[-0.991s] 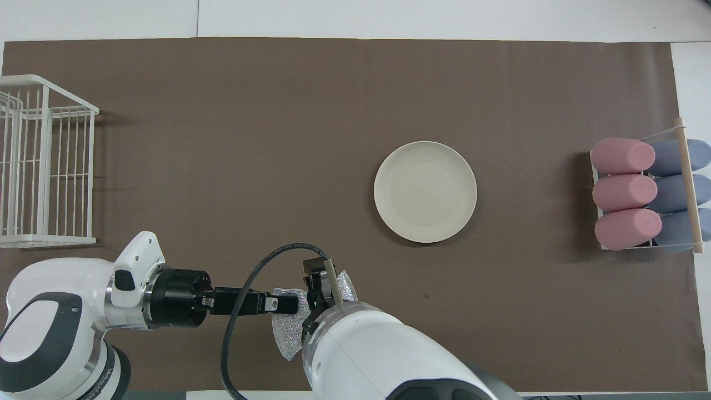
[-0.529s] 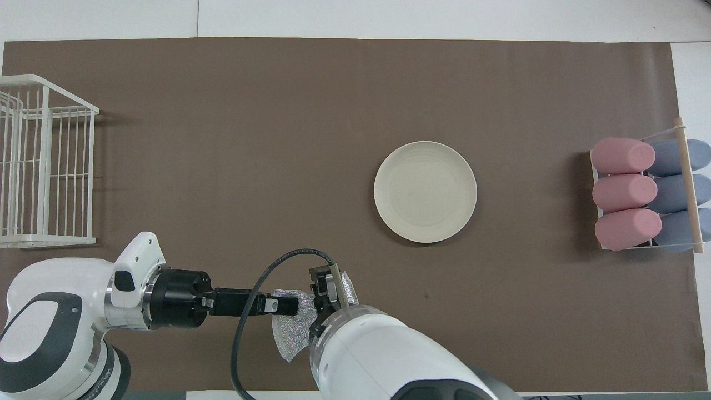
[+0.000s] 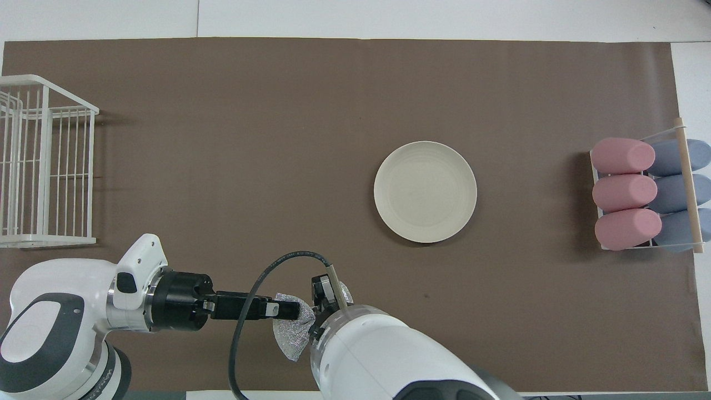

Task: Wipe plate with sponge
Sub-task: 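Grasp the sponge with the right gripper from the left gripper, then carry the sponge with the right gripper onto the cream plate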

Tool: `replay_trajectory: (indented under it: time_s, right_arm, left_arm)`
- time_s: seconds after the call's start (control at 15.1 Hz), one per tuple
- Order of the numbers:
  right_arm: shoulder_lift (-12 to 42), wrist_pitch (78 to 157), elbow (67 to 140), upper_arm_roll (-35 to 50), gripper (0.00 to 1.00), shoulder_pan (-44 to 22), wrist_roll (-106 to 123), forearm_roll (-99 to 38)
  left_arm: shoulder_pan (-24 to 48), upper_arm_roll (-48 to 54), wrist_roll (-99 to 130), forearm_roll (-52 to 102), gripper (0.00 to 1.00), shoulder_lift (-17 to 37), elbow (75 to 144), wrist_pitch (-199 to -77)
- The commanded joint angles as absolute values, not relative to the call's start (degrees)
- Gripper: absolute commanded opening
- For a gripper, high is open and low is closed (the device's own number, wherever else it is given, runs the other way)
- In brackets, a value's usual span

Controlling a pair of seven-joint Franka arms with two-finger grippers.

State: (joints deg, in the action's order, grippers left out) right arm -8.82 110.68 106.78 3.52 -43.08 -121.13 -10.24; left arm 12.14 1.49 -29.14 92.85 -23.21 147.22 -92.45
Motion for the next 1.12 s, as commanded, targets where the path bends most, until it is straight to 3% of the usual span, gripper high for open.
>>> replay_trajectory:
  time_s: [0.0, 0.33, 0.53, 0.93, 1.06]
  right_arm:
    - [-10.4, 110.6, 108.5, 3.7, 0.00, -42.5, -119.4, -10.9]
    - [-10.1, 111.4, 108.5, 3.5, 0.00, -41.1, -116.6, -9.3]
    - [-8.5, 113.8, 109.0, 3.6, 0.00, -34.1, -106.6, -9.2]
    - [5.8, 126.5, 109.2, 3.5, 0.00, -25.6, -93.6, -8.7]
    - [8.3, 129.7, 110.2, 3.5, 0.00, -22.5, -84.3, -8.7]
  left_arm:
    - [12.5, 0.5, -28.6, 91.9, 0.99, -24.9, 148.4, -92.0]
    - [12.4, 0.5, -24.3, 91.6, 1.00, -25.4, 148.1, -92.6]
    - [12.0, 0.5, -22.9, 90.5, 1.00, -25.2, 147.9, -93.1]
    - [6.9, 0.6, -14.7, 75.3, 1.00, -24.6, 143.5, -93.5]
    - [6.6, 0.6, -13.0, 70.6, 1.00, -24.1, 142.0, -94.0]
